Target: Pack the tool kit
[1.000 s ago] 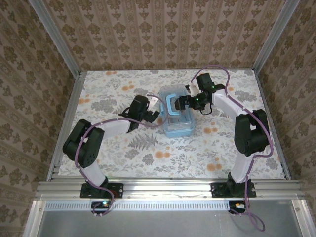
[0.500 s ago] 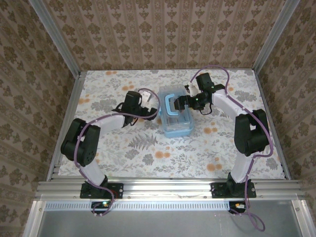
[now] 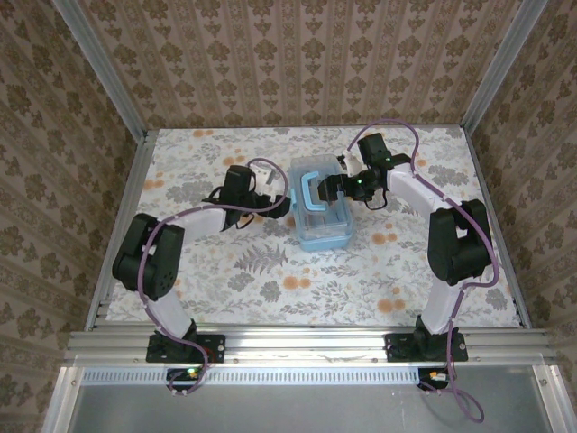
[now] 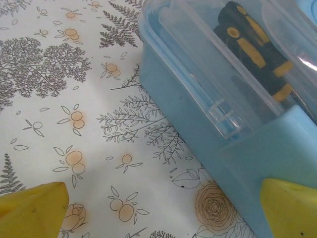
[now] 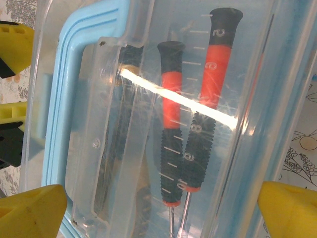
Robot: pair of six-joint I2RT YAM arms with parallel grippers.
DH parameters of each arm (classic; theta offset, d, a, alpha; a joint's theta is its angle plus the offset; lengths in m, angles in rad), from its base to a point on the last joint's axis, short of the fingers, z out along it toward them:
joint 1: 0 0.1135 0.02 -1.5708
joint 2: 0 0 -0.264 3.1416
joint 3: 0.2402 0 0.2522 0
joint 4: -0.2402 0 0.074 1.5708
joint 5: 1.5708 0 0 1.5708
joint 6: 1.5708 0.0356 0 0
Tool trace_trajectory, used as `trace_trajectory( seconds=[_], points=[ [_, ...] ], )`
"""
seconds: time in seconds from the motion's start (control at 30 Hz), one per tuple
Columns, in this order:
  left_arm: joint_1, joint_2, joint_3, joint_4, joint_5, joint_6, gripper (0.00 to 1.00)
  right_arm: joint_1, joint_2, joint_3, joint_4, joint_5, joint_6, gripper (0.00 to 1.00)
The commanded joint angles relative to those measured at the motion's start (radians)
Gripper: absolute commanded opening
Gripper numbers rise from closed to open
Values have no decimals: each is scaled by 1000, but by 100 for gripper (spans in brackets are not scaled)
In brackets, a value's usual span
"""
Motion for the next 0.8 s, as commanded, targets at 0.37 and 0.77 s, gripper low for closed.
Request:
trace_trajectory(
  seconds=[0.37,0.77],
  points=[
    [71,67,-20,213,256,-255,100,15,7,-34,-16,-55,-2,100],
    [64,96,-80,356,346,-406,87,14,7,-40,-9,-55,0,100]
  ],
)
